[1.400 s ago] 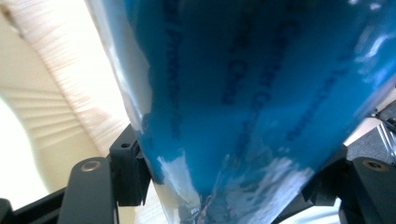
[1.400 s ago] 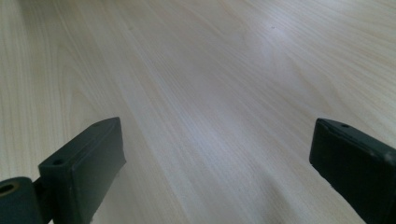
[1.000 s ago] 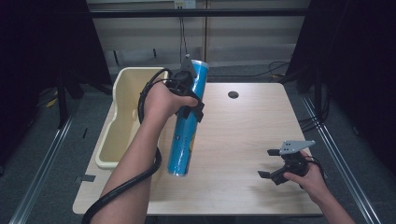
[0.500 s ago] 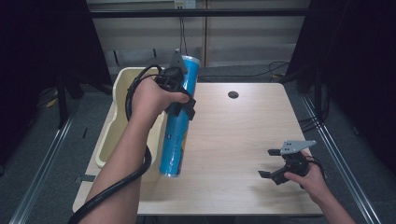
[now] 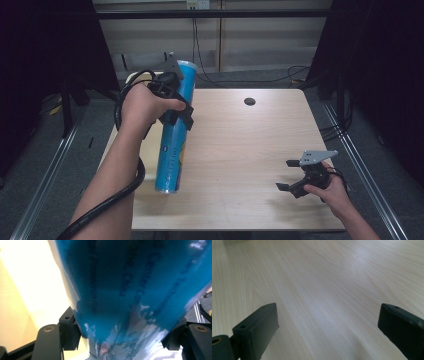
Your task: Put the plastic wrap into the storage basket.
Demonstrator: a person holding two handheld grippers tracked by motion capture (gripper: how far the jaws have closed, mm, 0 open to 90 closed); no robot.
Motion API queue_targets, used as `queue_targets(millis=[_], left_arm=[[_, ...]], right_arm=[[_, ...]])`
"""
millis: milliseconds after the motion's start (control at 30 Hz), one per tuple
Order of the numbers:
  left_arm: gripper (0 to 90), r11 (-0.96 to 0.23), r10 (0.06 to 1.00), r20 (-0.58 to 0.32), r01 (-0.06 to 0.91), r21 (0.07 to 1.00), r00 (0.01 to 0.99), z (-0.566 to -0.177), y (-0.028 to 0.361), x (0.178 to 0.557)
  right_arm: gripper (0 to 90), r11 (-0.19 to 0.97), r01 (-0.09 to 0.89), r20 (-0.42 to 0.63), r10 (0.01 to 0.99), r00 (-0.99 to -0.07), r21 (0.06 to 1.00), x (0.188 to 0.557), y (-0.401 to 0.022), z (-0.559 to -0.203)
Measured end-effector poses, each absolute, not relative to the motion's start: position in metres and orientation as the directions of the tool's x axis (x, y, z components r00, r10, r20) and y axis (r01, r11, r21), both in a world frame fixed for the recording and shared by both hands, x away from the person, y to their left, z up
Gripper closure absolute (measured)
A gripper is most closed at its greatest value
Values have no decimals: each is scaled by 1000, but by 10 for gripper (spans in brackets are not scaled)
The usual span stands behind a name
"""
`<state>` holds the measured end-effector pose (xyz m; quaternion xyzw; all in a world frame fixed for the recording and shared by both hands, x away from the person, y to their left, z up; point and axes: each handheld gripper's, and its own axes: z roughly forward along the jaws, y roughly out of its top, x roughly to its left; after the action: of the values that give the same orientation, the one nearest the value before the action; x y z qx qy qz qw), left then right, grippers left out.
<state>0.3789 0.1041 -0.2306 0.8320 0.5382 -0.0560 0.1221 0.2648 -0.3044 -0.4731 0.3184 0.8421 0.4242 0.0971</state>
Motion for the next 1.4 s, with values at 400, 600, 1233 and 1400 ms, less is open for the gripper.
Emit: queue_targets(millis=[400,600,1233,1400], left_arm=[[321,-324,910,-230,938,121,344,-239,134,381],[321,-308,921,-213,944,117,327,-246,142,384],[323,-198,959,-185,975,101,214,-269,156,388],[323,-186,962,-182,977,103,202,-270,160,389]], right_arm=[[29,437,458,114,616,-780,774,266,-303,-474],[29,440,453,109,613,-782,776,266,-302,-474],[29,438,452,111,612,-783,777,266,-304,-474],[29,442,454,109,613,-783,774,265,-304,-474]])
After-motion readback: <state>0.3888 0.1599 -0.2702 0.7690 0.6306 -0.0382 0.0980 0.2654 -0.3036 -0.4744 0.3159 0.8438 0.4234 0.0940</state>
